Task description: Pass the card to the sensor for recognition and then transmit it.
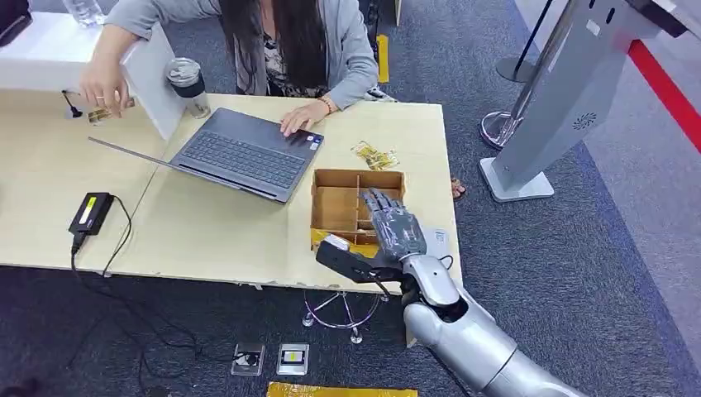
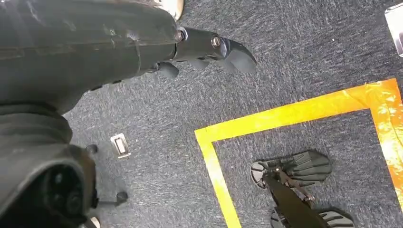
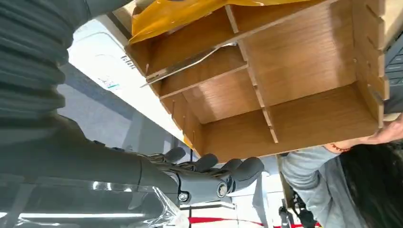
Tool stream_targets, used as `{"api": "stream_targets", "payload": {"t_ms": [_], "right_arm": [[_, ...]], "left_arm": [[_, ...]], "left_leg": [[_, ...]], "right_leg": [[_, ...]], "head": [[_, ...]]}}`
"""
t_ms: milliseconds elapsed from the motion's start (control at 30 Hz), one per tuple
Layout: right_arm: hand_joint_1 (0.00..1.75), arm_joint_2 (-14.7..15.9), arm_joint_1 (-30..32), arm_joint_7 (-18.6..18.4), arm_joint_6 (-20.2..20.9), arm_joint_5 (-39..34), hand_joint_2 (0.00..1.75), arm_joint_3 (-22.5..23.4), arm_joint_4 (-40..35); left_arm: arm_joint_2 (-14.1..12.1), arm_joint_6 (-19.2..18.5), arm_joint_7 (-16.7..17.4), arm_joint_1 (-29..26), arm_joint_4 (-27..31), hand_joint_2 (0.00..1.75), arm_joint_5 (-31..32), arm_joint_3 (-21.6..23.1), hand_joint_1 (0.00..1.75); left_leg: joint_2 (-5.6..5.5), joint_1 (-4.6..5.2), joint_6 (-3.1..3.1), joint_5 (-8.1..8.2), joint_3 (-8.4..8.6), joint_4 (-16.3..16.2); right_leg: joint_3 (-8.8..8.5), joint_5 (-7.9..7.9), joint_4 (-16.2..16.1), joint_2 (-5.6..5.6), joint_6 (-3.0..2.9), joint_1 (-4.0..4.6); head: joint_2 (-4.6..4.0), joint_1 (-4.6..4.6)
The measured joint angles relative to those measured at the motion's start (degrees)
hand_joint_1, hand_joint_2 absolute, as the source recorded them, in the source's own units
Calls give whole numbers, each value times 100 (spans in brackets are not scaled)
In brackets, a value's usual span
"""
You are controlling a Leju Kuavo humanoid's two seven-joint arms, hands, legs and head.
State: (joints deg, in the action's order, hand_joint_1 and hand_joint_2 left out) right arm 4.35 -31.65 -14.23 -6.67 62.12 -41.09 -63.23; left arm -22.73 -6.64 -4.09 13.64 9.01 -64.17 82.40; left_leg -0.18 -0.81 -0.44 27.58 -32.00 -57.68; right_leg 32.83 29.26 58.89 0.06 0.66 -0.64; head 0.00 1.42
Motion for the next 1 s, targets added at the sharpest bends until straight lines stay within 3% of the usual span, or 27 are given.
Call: {"api": "stream_targets", "payload": {"t_ms": [1000], "right_arm": [[0, 177, 13, 175, 195, 205, 175, 103, 4]], "left_arm": [[2, -39, 13, 50, 0, 0, -18, 140, 0]], "left_leg": [[0, 0, 0, 0, 0, 0]], "right_leg": [[-1, 0, 0, 0, 0, 0]], "head": [[0, 0]]}}
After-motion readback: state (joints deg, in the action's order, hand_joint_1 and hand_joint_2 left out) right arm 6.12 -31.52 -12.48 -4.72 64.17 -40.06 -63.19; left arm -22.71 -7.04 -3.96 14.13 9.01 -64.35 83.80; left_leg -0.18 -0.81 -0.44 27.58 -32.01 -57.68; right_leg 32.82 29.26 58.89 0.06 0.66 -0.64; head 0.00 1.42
